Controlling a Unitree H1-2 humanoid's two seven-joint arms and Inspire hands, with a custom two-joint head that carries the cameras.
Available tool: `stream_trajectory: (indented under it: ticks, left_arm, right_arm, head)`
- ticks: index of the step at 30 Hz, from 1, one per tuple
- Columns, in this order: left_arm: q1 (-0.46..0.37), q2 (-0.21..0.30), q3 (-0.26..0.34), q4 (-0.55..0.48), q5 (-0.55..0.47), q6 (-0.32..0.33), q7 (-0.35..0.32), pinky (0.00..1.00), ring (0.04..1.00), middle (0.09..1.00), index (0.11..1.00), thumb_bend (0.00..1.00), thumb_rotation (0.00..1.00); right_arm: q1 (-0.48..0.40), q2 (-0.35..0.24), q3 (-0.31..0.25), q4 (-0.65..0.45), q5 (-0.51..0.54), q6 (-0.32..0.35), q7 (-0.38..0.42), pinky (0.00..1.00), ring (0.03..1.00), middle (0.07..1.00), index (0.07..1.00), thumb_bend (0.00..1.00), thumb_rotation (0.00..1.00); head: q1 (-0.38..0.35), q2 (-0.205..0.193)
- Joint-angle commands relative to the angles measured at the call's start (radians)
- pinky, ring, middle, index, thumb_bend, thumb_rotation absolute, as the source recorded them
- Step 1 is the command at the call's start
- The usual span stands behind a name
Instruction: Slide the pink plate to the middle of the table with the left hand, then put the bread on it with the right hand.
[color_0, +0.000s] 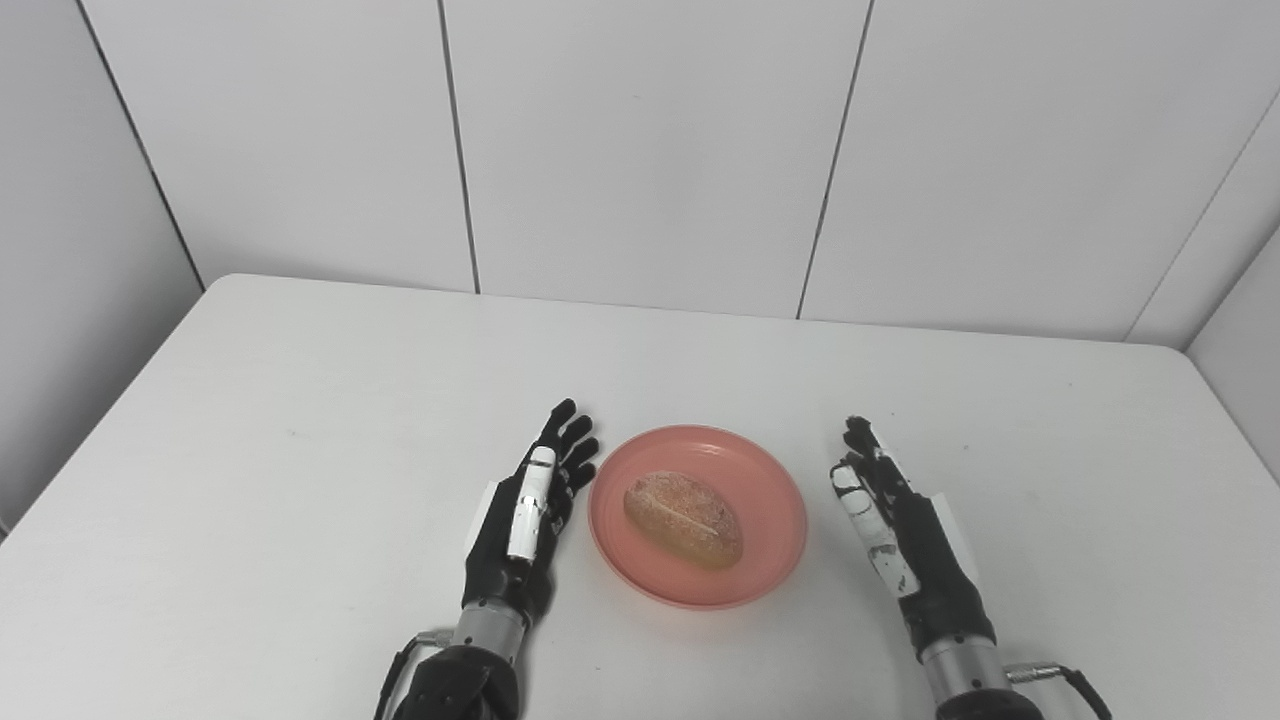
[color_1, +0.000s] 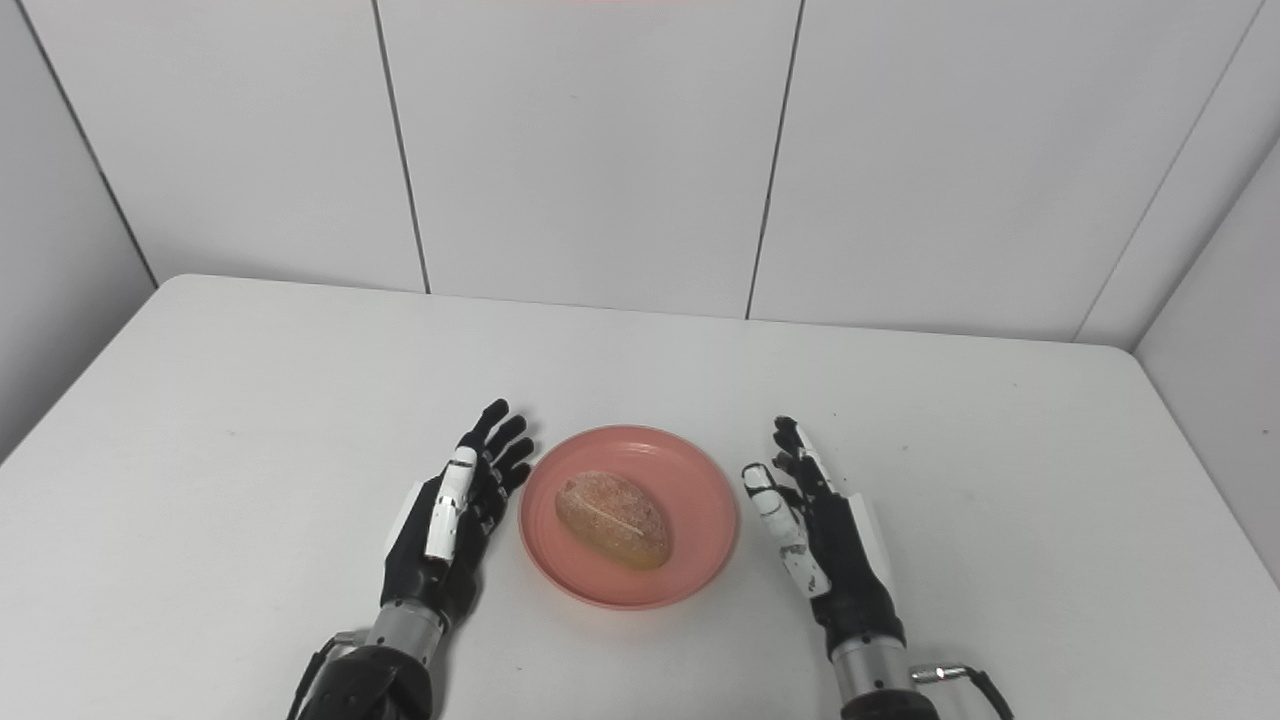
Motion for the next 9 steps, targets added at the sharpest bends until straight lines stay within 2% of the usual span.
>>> stream_trajectory:
  ticks: [1,5,9]
  left_arm:
    - [0.013,0.005,-0.002,0.009,0.003,-0.01,-0.008,0.94,0.93,0.942,0.926,0.43,1.0]
    - [0.02,0.008,-0.008,0.001,0.002,-0.006,-0.013,0.94,0.93,0.944,0.931,0.44,1.0]
    - [0.023,0.007,-0.012,-0.003,0.005,0.004,-0.01,0.94,0.933,0.944,0.929,0.44,1.0]
  right_arm:
    - [-0.014,0.01,-0.01,-0.011,0.02,-0.078,-0.025,0.86,0.91,0.925,0.916,0.4,1.0]
    - [-0.003,0.015,-0.01,-0.011,0.039,-0.09,-0.027,0.85,0.899,0.911,0.902,0.3,1.0]
    - [0.011,0.015,-0.011,-0.004,0.066,-0.103,-0.024,0.84,0.895,0.91,0.9,0.29,1.0]
  head:
    - [0.002,-0.001]
    - [0.007,0.004]
    - [0.007,0.008]
